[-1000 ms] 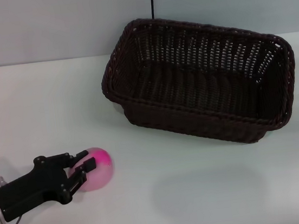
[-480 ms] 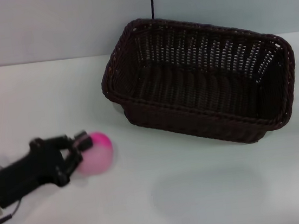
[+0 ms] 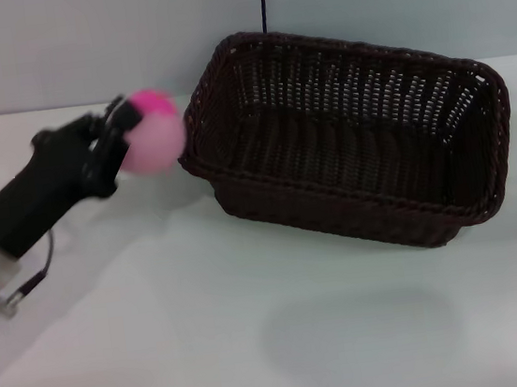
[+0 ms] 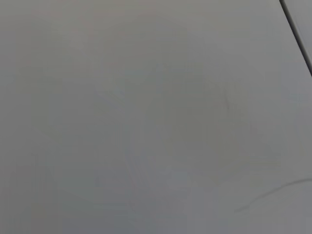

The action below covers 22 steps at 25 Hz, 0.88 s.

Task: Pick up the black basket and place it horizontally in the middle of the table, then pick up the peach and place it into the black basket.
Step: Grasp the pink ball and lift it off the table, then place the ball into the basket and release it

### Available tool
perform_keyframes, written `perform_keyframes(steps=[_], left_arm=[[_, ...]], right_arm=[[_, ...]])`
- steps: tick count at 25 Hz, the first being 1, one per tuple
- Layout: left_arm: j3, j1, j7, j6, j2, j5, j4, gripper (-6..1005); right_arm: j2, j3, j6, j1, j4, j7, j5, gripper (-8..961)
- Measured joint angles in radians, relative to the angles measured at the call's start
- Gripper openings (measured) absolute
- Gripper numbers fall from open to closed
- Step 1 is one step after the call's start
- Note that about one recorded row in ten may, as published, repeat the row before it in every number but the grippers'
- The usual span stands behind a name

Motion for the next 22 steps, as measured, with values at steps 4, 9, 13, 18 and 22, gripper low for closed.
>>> perform_keyframes(steps=[4, 9, 13, 18, 22], left_arm=[[0.000, -0.039, 0.002, -0.014, -0.001, -0.022, -0.030, 44], [0.005, -0.134, 0.004, -0.069, -0.004, -0.050, -0.084, 71], [0.112, -0.212, -0.013, -0.123, -0.004, -0.005, -0.095, 102], [0.119, -0.207, -0.021, -0.147, -0.006, -0.008, -0.103, 140], [0.112, -0.196, -0.020, -0.140, -0.006, -0.012, -0.104, 170]], right_arm=[[0.006, -0.002, 0.000, -0.002, 0.009, -0.009, -0.001, 534], [0.018, -0.008, 0.000, -0.008, 0.031, -0.034, -0.003, 534], [0.018, -0.008, 0.000, -0.019, 0.047, -0.039, -0.003, 534], [0.018, -0.008, -0.001, -0.027, 0.048, -0.040, -0.005, 535], [0.019, -0.004, 0.000, -0.032, 0.048, -0.041, -0.005, 535]])
